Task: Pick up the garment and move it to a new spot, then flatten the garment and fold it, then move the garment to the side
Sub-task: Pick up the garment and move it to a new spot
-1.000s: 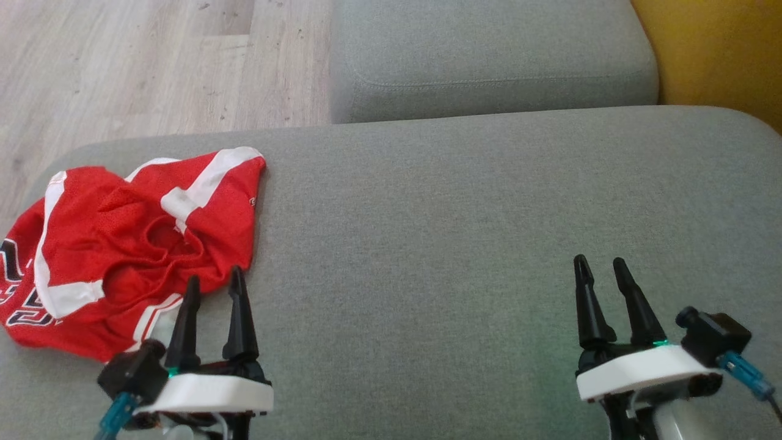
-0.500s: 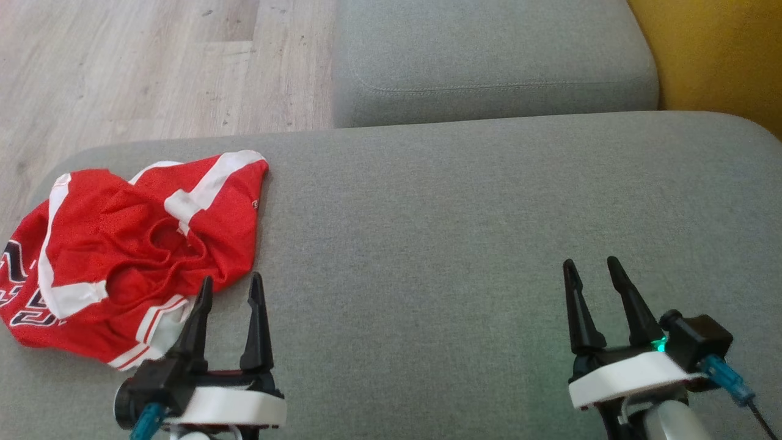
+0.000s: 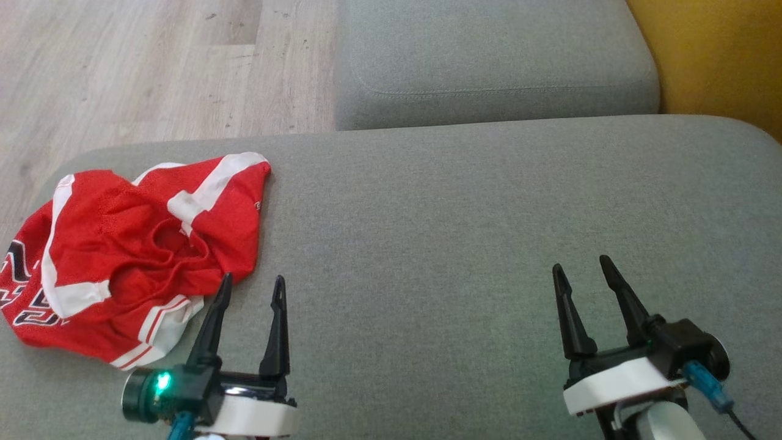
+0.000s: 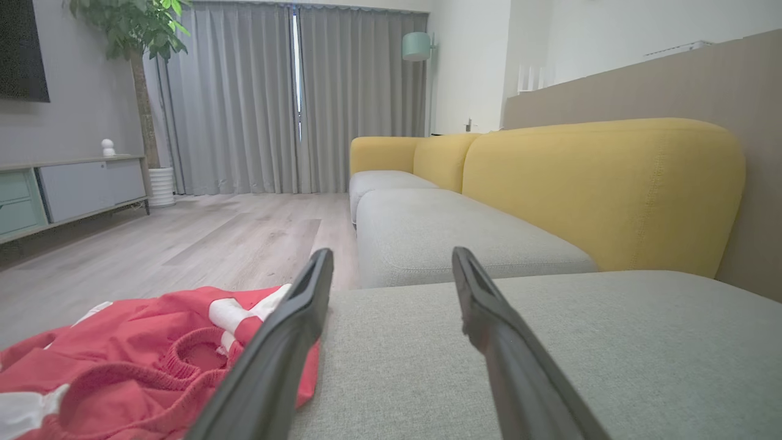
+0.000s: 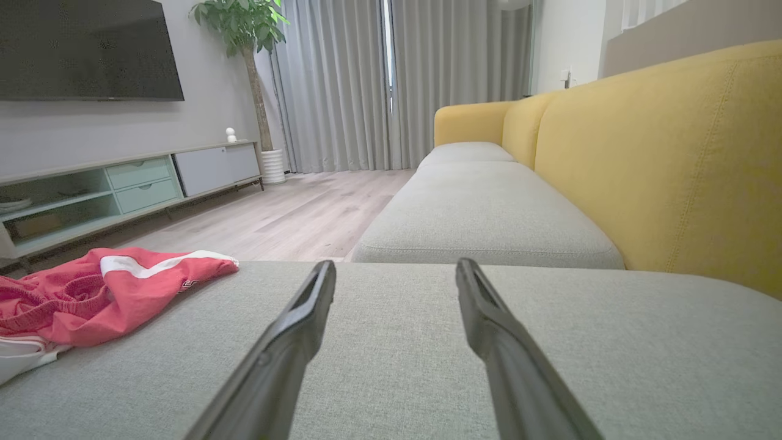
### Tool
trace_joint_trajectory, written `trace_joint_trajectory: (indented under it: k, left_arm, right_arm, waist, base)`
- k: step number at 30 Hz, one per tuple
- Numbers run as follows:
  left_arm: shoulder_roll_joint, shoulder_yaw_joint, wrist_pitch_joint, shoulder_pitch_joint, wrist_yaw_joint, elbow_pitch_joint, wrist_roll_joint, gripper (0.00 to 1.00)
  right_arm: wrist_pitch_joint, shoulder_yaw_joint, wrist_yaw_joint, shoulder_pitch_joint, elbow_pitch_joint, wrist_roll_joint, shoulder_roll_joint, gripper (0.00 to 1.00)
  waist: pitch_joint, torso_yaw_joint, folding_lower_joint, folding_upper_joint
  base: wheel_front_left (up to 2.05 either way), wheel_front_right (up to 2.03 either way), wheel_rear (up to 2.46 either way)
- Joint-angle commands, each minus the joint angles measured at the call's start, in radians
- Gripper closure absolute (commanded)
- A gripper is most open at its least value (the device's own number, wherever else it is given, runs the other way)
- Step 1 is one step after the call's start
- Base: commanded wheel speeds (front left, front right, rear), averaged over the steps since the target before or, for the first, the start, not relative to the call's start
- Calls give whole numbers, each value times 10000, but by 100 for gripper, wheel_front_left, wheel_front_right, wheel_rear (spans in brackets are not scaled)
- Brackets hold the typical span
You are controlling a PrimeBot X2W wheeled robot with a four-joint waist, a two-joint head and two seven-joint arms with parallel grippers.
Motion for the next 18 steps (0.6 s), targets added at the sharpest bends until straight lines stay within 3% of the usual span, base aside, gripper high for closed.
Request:
trace_joint_trajectory:
  k: [1,18]
  left_arm:
    - [56,265,-160,-213,89,-416,303,0]
    - [56,492,-160,-226,344,196,237,0]
  right_arm:
    - [-203,283,-7,-305,-287,-299,-87,0]
    - [-203,-141,-7,-317,371,-152,-87,0]
  waist:
    - [-2,8,0,0]
    - [-9,46,0,0]
  base:
    - [0,0,0]
    - [0,0,0]
